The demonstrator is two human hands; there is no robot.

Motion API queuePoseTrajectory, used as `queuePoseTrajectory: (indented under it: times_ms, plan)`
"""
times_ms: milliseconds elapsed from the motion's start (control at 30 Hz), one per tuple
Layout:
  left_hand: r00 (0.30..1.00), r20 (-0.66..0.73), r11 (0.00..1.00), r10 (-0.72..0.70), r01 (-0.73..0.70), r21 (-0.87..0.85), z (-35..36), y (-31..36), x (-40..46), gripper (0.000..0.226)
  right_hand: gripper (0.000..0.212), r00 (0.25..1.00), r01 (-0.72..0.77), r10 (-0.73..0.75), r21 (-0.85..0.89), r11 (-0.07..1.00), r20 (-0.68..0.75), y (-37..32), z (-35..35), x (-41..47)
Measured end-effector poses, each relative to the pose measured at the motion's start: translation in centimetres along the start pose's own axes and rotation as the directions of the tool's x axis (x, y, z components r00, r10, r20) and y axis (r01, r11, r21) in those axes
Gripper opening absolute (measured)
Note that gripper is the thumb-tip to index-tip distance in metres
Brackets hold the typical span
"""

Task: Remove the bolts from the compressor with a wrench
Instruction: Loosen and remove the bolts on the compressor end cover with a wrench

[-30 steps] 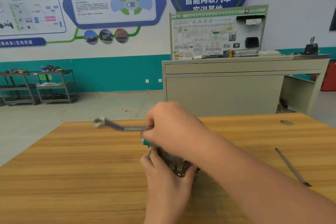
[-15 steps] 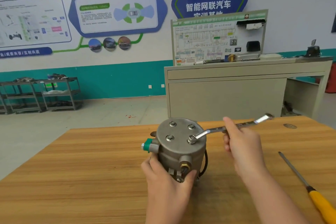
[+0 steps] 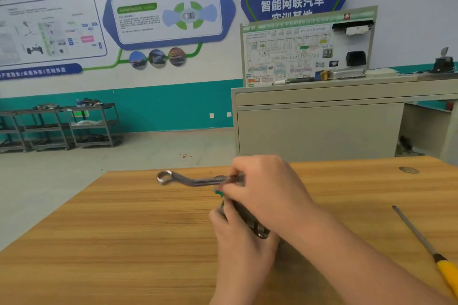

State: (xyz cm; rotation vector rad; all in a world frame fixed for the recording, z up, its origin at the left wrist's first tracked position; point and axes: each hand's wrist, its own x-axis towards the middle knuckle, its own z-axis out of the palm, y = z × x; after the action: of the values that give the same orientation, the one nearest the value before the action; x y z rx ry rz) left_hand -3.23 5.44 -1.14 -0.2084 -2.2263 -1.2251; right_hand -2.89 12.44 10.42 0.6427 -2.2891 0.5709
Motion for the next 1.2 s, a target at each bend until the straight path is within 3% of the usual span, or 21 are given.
queuePoseTrajectory:
  times_ms: [67,100,167,200,267,300,333,367,433,567,700,833,933,1000,1033,1100,1167,1200]
  plan:
    - [0.997,-0.062,0.995,-0.05,0.044,-0.094,-0.2,0.4,0.0,0.054,0.023,0.956,0.171,-0.141,0.099,0.98,-0.256,1.3,0.4,-3.7]
    - [0.994,-0.103,0.997,-0.047,0.041,-0.061,-0.1,0.3,-0.1,0.052,0.026,0.913,0.229,-0.156,0.158,0.961,-0.376,2.4,0.9,-5.5]
    - [0.989,-0.135,0.998,-0.054,0.051,-0.03,0.0,-0.2,-0.4,0.081,0.026,0.854,0.162,0.06,0.376,0.912,-0.516,4.5,1.6,-8.6]
    - [0.992,-0.096,0.995,-0.087,0.083,-0.048,0.1,-0.5,-0.6,0.098,0.027,0.811,0.049,0.297,0.564,0.824,-0.505,5.3,1.5,-9.4]
    - [0.992,-0.081,0.995,-0.098,0.097,-0.021,0.4,-1.2,-0.9,0.113,0.031,0.686,-0.117,0.684,0.89,0.44,-0.247,6.5,1.2,-9.4]
    - [0.991,-0.085,0.995,-0.1,0.098,-0.025,0.5,-1.2,-0.8,0.114,0.031,0.644,-0.186,0.758,0.939,0.289,-0.105,7.4,1.1,-8.6]
    - [0.992,-0.081,0.995,-0.1,0.099,-0.02,0.5,-1.1,-0.7,0.114,0.03,0.612,-0.268,0.791,0.94,0.21,-0.003,8.5,0.9,-7.4]
    - [0.992,-0.07,0.994,-0.105,0.104,-0.019,0.6,-1.2,-0.5,0.114,0.034,0.59,-0.363,0.805,0.909,0.204,0.055,9.6,0.6,-6.1]
    - [0.993,-0.048,0.994,-0.109,0.108,-0.021,0.8,-1.3,-0.3,0.114,0.038,0.599,-0.522,0.794,0.802,0.288,0.104,11.5,-0.1,-2.9]
    - [0.997,-0.015,0.997,-0.071,0.071,-0.016,0.9,-1.5,0.4,0.117,0.038,0.709,-0.674,0.683,0.457,0.581,0.177,11.4,-0.6,3.3]
    - [0.998,0.057,0.999,-0.038,0.038,0.007,0.3,-1.7,2.2,0.11,0.03,0.898,-0.424,0.402,0.106,0.9,0.182,6.1,0.2,6.4]
    - [0.989,0.149,1.0,0.014,-0.01,-0.022,-0.7,-1.7,3.8,0.097,0.023,0.997,-0.037,0.04,-0.043,0.998,0.062,2.3,-0.4,3.2]
    - [0.974,0.215,0.997,0.077,-0.078,-0.006,-1.5,-2.0,4.0,0.084,0.026,0.975,0.172,-0.163,0.051,0.984,-0.151,3.3,-1.0,-1.3]
    - [0.968,0.236,0.996,0.084,-0.084,-0.01,-1.9,-2.4,3.7,0.082,0.036,0.93,0.262,-0.184,0.222,0.939,-0.318,5.1,-0.7,-4.5]
    - [0.97,0.233,0.997,0.075,-0.072,-0.022,-2.1,-2.6,3.6,0.083,0.042,0.922,0.247,-0.109,0.345,0.905,-0.372,6.2,-0.4,-5.8]
    - [0.969,0.242,0.998,0.058,-0.048,-0.047,-2.3,-2.9,3.2,0.089,0.042,0.904,0.074,0.233,0.668,0.74,-0.359,8.0,0.2,-7.4]
    - [0.968,0.248,0.997,0.048,-0.032,-0.068,-2.4,-2.8,2.9,0.092,0.035,0.818,-0.136,0.556,0.889,0.436,-0.147,9.6,0.9,-7.2]
    - [0.969,0.241,0.997,0.048,-0.032,-0.068,-2.3,-2.8,2.8,0.092,0.034,0.767,-0.225,0.64,0.921,0.319,-0.034,10.5,1.3,-6.5]
